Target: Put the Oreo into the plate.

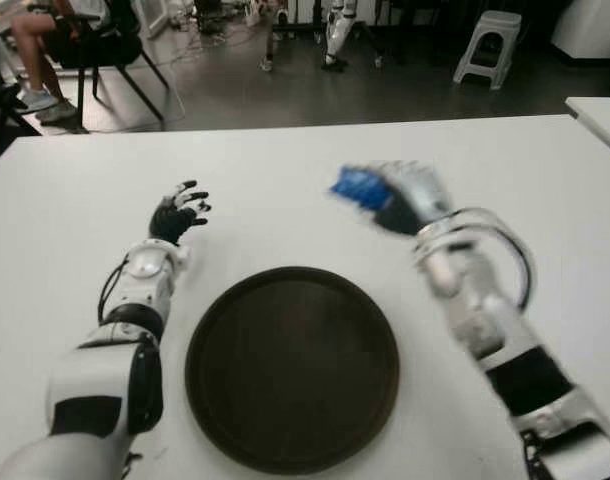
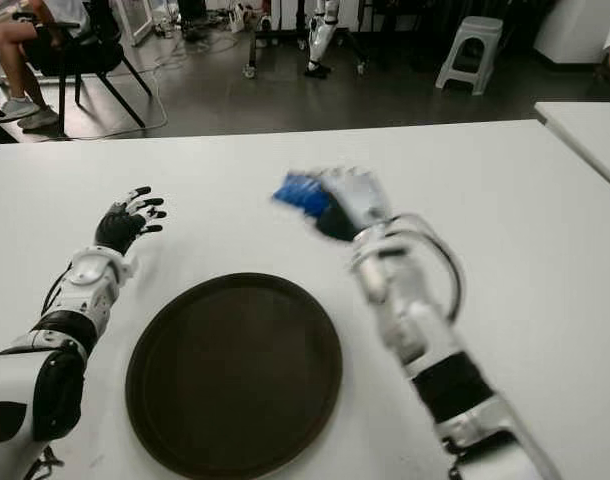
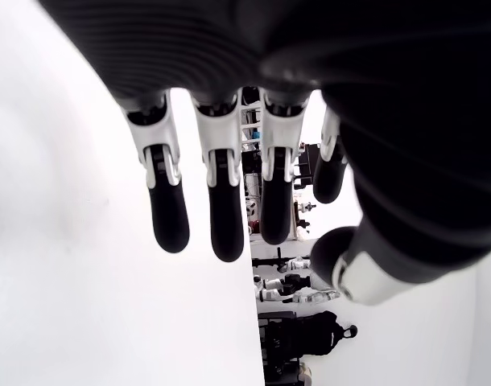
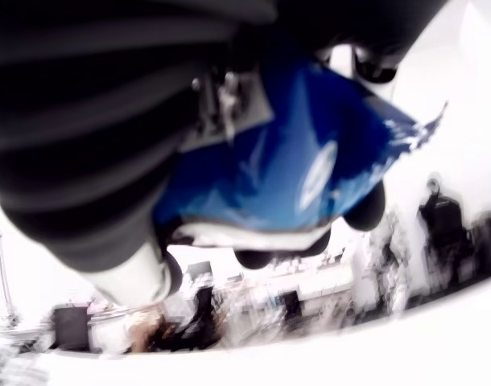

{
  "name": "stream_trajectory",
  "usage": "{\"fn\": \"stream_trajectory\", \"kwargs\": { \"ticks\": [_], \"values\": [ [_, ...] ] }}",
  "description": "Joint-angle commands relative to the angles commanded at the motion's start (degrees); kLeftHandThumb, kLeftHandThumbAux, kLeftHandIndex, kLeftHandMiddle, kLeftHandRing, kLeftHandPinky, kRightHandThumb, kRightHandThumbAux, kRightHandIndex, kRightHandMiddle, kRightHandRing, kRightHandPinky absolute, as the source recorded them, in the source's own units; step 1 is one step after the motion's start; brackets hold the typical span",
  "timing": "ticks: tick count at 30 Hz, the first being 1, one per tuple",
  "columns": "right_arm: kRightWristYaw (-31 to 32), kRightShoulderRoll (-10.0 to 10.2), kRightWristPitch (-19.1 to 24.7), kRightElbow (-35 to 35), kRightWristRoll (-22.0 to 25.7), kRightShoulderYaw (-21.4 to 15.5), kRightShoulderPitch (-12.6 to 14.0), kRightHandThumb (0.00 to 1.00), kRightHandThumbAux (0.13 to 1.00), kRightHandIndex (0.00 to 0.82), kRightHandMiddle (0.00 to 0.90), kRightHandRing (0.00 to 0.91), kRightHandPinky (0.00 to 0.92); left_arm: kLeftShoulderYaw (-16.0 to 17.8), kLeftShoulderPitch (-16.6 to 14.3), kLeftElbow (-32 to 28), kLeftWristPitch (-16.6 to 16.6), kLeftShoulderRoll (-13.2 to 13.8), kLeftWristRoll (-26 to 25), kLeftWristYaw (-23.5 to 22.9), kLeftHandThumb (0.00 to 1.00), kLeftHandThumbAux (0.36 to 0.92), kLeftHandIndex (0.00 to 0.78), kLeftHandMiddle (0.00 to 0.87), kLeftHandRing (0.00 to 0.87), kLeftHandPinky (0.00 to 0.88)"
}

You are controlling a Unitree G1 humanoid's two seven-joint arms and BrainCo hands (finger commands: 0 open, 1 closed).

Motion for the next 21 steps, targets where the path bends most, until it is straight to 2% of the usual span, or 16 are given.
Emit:
{"fn": "stream_trajectory", "kwargs": {
  "ticks": [4,9,21],
  "values": [
    [3.27,-0.36,-2.36,-1.91,-0.50,3.23,1.51,0.695,0.724,0.429,0.689,0.683,0.646,-0.28,0.08,-0.01,-0.35,0.03,0.32,0.07,0.147,0.657,0.162,0.253,0.274,0.313],
    [7.15,-1.82,-4.61,-4.55,-0.16,3.96,1.91,0.696,0.724,0.429,0.693,0.690,0.659,-0.49,0.19,-0.05,-0.61,0.02,0.60,0.31,0.148,0.653,0.160,0.252,0.270,0.308],
    [9.87,-2.56,-8.14,-3.02,-0.54,5.21,1.40,0.695,0.724,0.429,0.685,0.690,0.665,-0.09,0.03,-0.05,-0.19,-0.14,0.27,0.37,0.170,0.662,0.153,0.254,0.279,0.325]
  ]
}}
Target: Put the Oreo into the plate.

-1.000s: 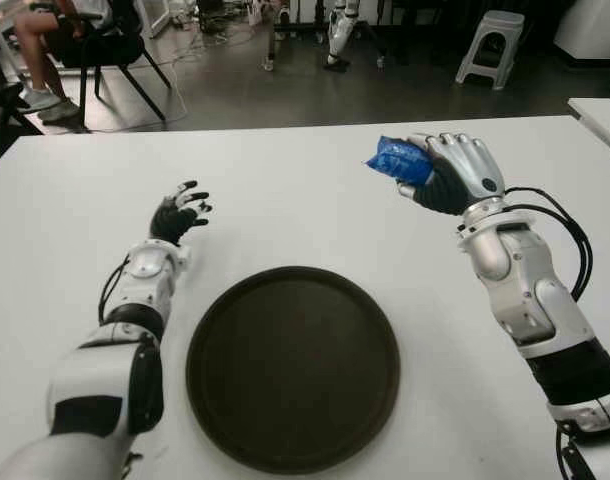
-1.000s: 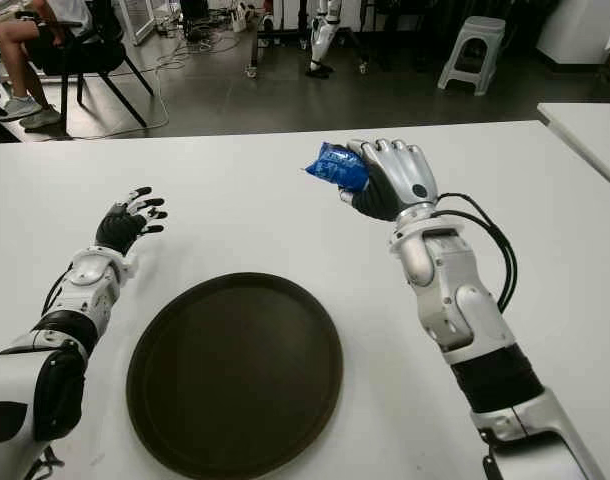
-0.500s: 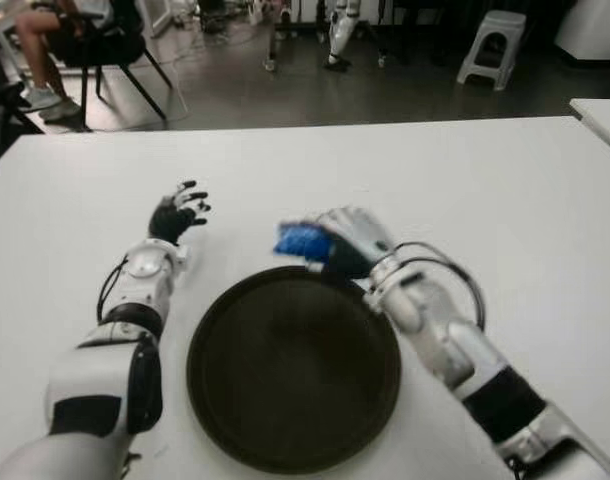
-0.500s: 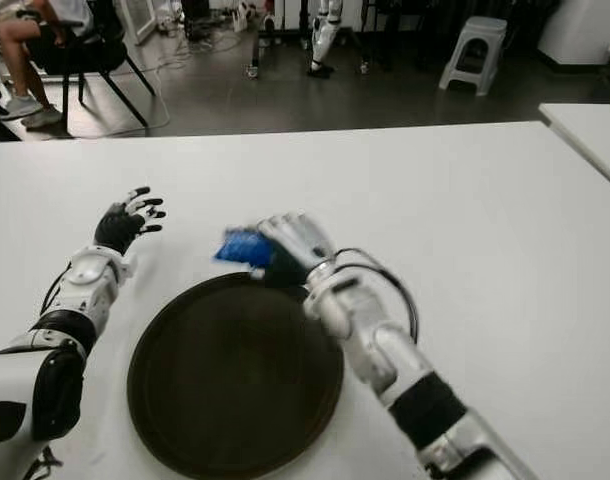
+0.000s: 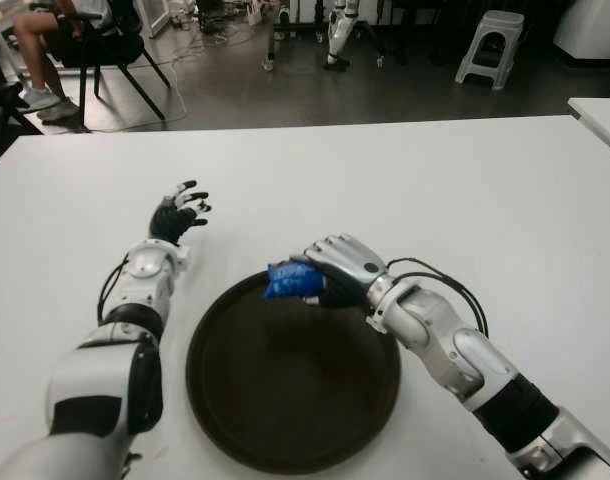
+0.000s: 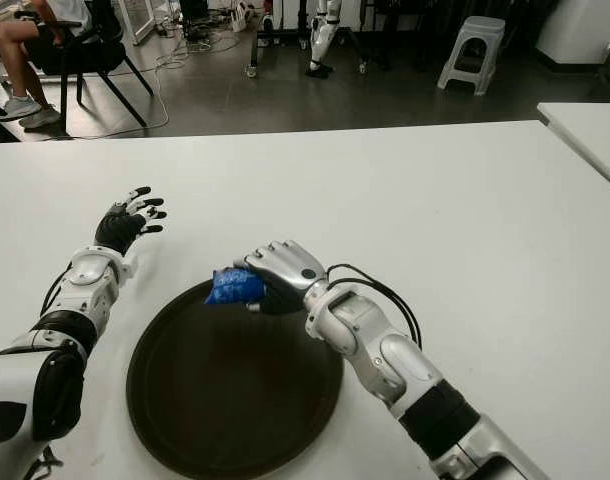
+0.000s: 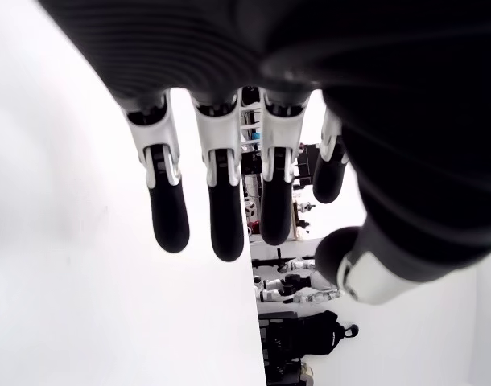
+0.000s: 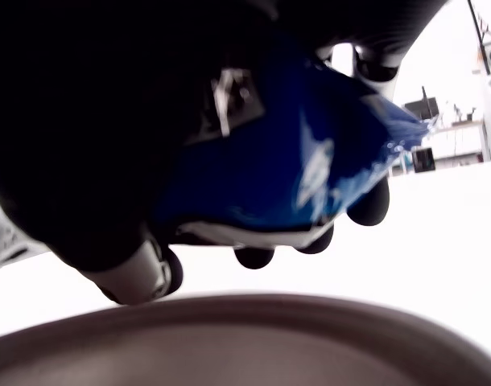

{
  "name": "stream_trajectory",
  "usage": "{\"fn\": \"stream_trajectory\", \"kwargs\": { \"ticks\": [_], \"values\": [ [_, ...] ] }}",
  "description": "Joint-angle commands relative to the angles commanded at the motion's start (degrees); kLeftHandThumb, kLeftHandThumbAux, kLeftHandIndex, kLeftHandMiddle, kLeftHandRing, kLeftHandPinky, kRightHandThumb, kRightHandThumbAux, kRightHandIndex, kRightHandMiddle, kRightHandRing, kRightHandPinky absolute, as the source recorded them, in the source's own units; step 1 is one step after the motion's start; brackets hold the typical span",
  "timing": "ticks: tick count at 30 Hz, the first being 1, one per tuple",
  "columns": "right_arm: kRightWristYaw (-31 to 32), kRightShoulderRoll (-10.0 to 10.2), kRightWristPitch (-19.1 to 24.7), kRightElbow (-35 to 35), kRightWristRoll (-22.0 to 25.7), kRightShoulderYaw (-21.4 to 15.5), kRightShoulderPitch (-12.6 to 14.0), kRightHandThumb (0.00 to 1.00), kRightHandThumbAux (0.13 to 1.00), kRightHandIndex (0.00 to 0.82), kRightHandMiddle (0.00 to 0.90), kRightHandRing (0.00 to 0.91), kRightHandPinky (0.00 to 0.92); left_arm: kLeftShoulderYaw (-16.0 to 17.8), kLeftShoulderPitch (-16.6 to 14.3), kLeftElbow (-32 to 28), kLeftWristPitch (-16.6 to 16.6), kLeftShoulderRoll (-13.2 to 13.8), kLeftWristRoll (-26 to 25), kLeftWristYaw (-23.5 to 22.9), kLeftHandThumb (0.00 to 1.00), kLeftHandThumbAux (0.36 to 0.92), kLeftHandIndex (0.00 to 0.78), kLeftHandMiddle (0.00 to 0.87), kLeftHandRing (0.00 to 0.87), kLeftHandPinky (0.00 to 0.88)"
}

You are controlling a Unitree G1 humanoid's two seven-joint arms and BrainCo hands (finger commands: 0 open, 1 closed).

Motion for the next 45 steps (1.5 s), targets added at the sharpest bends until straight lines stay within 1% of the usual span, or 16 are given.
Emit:
{"fn": "stream_trajectory", "kwargs": {
  "ticks": [3,6,10,15,25,29,31,33,37,39,42,45],
  "values": [
    [0.28,-0.10,-0.37,-0.27,-0.30,0.08,0.31,0.695,0.724,0.429,0.681,0.689,0.669,0.09,-0.02,-0.01,-0.01,-0.01,-0.08,-0.13,0.173,0.659,0.154,0.256,0.281,0.328],
    [0.50,0.40,0.13,-0.43,-0.96,0.47,0.76,0.696,0.724,0.429,0.685,0.697,0.687,0.15,-0.06,-0.01,0.14,-0.04,-0.13,-0.14,0.173,0.648,0.154,0.257,0.284,0.335],
    [0.91,0.94,0.72,-0.48,-1.51,0.81,1.26,0.697,0.724,0.429,0.685,0.699,0.687,0.11,-0.09,-0.01,0.24,-0.07,-0.07,-0.06,0.169,0.643,0.155,0.261,0.285,0.331],
    [0.41,1.23,-0.26,0.09,-1.60,1.39,1.88,0.696,0.724,0.430,0.689,0.694,0.668,0.11,-0.12,-0.02,0.32,-0.18,-0.07,0.03,0.168,0.657,0.155,0.265,0.289,0.334],
    [0.40,1.23,-2.88,3.23,-1.52,2.10,1.05,0.695,0.724,0.429,0.688,0.687,0.656,0.27,-0.24,-0.03,0.50,-0.38,-0.22,0.38,0.164,0.676,0.149,0.255,0.279,0.320],
    [-0.08,1.70,-4.42,5.94,-1.29,2.56,0.61,0.695,0.724,0.429,0.691,0.691,0.660,0.39,-0.25,-0.06,0.48,-0.48,-0.37,0.34,0.171,0.684,0.148,0.254,0.281,0.326],
    [-0.41,2.42,-5.27,8.09,-1.00,2.96,0.11,0.695,0.724,0.429,0.695,0.696,0.667,0.43,-0.24,-0.09,0.45,-0.53,-0.43,0.30,0.174,0.687,0.148,0.255,0.283,0.329],
    [-0.62,3.05,-6.13,9.91,-0.48,3.16,-0.34,0.695,0.724,0.429,0.699,0.700,0.670,0.44,-0.23,-0.11,0.40,-0.57,-0.46,0.29,0.174,0.687,0.148,0.257,0.286,0.332],
    [0.12,3.43,-7.96,11.31,1.38,2.67,-0.66,0.695,0.724,0.430,0.704,0.700,0.659,0.36,-0.19,-0.15,0.27,-0.65,-0.40,0.47,0.168,0.692,0.147,0.259,0.291,0.334],
    [-0.11,3.99,-9.93,13.13,3.24,2.30,-0.85,0.694,0.725,0.429,0.698,0.691,0.650,0.26,-0.17,-0.18,0.17,-0.70,-0.29,0.64,0.167,0.688,0.144,0.257,0.291,0.335],
    [-0.61,4.34,-11.94,14.69,4.96,1.78,-0.99,0.693,0.726,0.428,0.676,0.670,0.634,0.20,-0.18,-0.19,0.09,-0.77,-0.23,0.79,0.174,0.673,0.142,0.258,0.292,0.342],
    [-1.22,4.84,-13.95,16.24,7.14,1.07,-0.96,0.690,0.726,0.425,0.610,0.615,0.591,0.21,-0.23,-0.18,0.14,-0.78,-0.23,0.88,0.180,0.665,0.143,0.261,0.294,0.343]
  ]
}}
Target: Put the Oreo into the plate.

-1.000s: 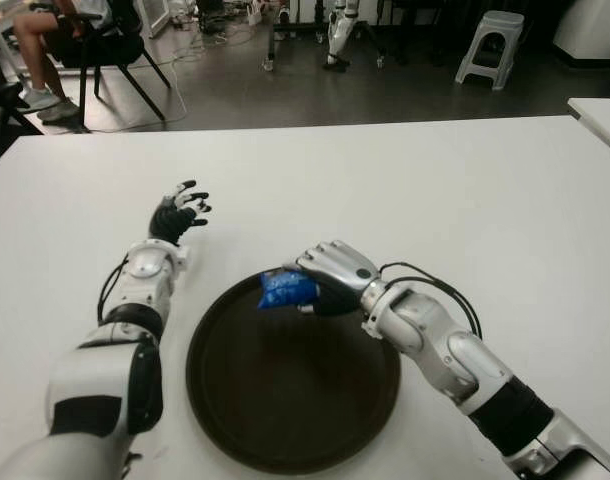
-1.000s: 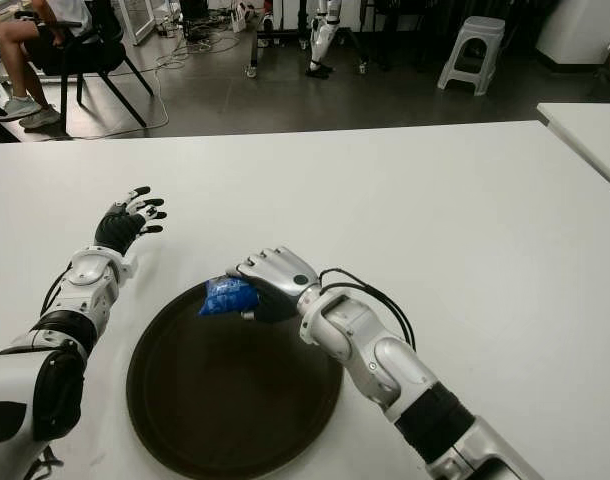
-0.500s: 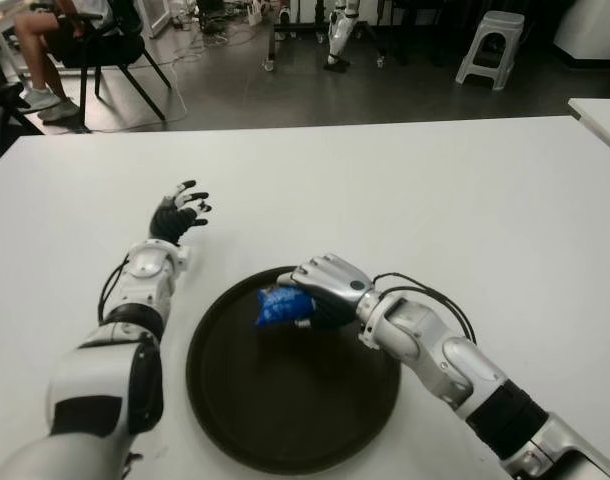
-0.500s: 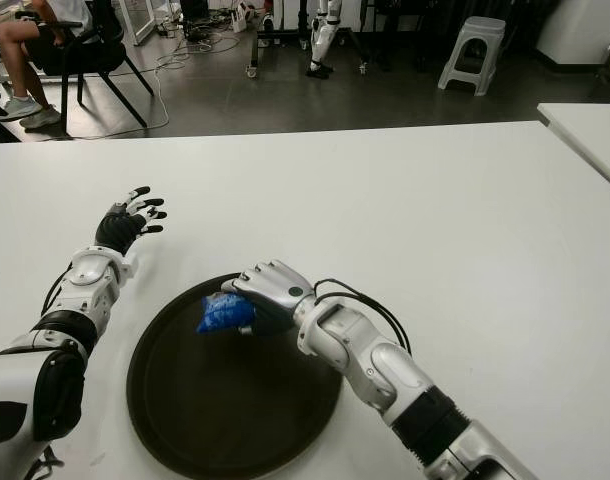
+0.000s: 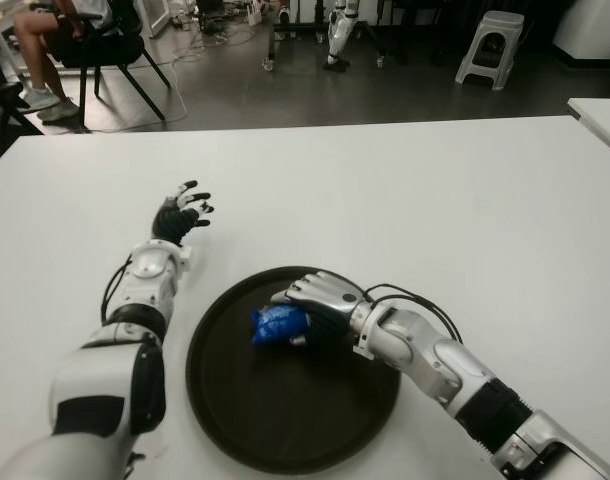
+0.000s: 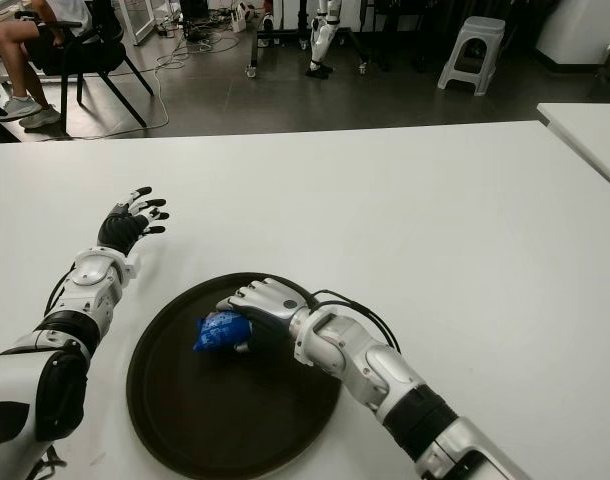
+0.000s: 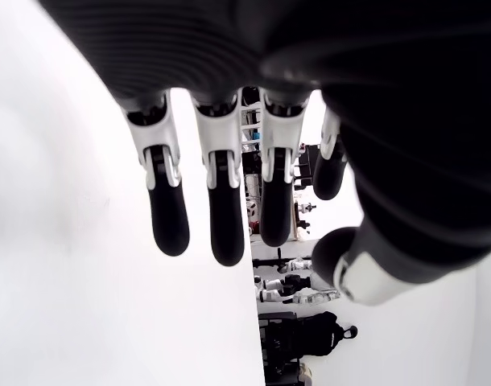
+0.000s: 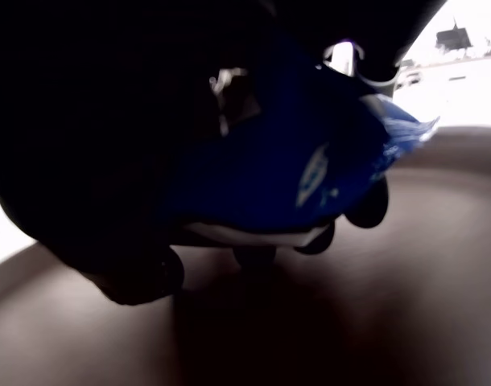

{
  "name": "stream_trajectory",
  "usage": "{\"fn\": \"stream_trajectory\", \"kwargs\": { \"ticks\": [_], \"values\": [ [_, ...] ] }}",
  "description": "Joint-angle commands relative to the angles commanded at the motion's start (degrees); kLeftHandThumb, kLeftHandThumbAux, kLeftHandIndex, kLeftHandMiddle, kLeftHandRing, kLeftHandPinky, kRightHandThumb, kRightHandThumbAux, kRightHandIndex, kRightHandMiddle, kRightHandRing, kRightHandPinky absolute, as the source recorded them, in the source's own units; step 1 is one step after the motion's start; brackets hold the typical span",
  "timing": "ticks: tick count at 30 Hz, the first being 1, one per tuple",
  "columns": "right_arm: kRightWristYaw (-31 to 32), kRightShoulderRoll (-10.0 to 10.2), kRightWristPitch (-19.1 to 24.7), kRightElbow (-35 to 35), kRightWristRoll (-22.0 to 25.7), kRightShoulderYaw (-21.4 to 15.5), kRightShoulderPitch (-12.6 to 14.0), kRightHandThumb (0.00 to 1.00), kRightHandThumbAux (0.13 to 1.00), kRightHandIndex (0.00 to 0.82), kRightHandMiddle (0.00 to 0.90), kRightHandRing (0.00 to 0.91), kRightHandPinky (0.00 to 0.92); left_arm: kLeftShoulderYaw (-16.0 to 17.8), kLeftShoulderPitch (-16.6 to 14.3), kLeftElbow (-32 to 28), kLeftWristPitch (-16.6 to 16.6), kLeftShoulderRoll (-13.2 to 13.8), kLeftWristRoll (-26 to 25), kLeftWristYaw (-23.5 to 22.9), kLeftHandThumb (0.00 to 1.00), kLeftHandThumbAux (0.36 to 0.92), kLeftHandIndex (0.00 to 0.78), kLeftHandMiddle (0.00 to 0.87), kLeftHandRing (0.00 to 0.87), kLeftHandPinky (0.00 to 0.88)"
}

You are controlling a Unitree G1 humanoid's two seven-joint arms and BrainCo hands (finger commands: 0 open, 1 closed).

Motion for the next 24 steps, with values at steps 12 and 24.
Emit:
{"fn": "stream_trajectory", "kwargs": {
  "ticks": [12,24],
  "values": [
    [0.19,0.05,-4.10,2.69,1.49,-0.17,-0.52,0.099,0.577,0.034,0.029,0.029,0.028,0.06,-0.08,-0.04,0.18,-0.17,-0.08,0.23,0.172,0.659,0.136,0.245,0.280,0.327],
    [-0.77,0.35,-5.44,4.75,1.60,-0.75,-1.28,0.001,0.472,0.000,0.000,0.000,0.000,0.37,-0.11,-0.12,0.44,-0.25,-0.59,0.05,0.187,0.668,0.138,0.253,0.282,0.322]
  ]
}}
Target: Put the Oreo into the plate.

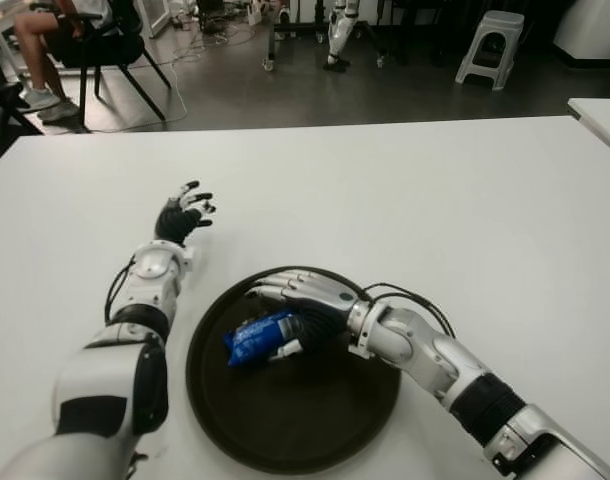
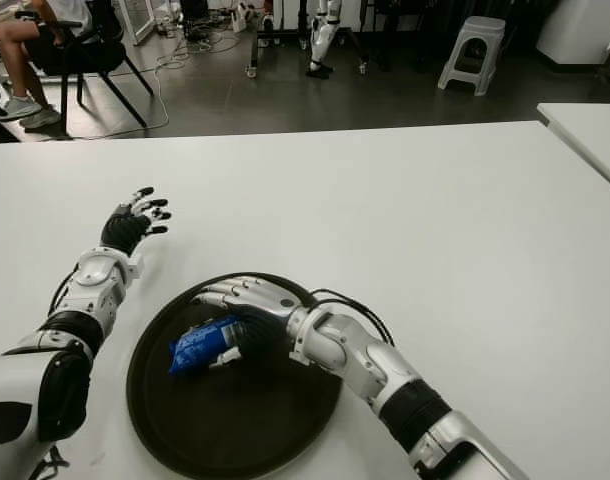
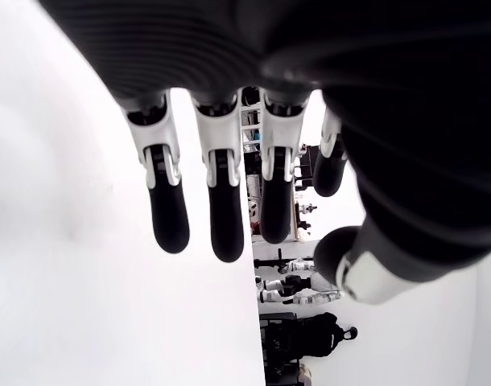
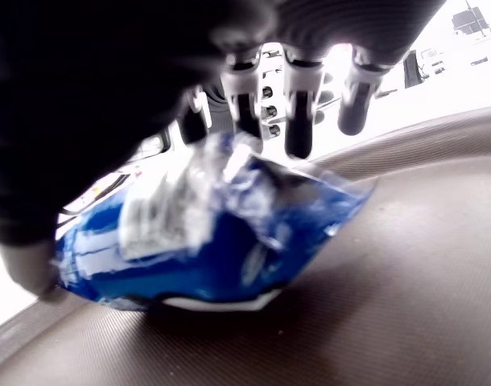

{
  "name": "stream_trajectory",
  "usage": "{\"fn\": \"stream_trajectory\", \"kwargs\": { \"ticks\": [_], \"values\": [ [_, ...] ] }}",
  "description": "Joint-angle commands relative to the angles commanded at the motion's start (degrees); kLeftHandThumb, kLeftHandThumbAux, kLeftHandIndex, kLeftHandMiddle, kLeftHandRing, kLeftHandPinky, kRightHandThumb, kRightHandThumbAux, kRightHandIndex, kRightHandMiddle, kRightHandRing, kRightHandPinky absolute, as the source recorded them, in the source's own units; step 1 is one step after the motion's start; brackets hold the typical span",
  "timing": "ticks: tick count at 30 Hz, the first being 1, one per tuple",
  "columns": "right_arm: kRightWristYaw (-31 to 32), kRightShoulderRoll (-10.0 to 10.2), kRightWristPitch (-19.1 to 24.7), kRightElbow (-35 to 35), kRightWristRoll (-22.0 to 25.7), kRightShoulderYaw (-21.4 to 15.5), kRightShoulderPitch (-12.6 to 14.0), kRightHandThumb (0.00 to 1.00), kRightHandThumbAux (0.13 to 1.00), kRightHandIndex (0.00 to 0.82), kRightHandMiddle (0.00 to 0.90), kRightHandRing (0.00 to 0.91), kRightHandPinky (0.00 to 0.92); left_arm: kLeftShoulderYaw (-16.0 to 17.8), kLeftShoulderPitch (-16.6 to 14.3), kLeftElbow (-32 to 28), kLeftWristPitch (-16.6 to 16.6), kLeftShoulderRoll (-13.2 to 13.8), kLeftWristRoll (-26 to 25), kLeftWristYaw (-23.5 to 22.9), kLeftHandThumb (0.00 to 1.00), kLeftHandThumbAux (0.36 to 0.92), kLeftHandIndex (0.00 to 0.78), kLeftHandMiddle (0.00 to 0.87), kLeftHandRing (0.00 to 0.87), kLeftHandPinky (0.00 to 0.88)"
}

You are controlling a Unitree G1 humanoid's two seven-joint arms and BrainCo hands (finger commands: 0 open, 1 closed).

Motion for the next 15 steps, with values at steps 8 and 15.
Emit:
{"fn": "stream_trajectory", "kwargs": {
  "ticks": [8,15],
  "values": [
    [-1.39,0.36,0.65,1.24,-0.67,-0.44,-0.60,0.000,0.442,0.000,0.000,0.000,0.000,-0.17,0.06,-0.01,-0.12,0.08,0.06,-0.17,0.166,0.631,0.135,0.251,0.282,0.322],
    [-2.75,0.49,2.20,1.40,-1.41,-0.66,-0.87,0.000,0.424,0.000,0.000,0.000,0.000,-0.14,0.05,0.02,-0.15,0.15,0.02,-0.42,0.176,0.663,0.142,0.253,0.281,0.321]
  ]
}}
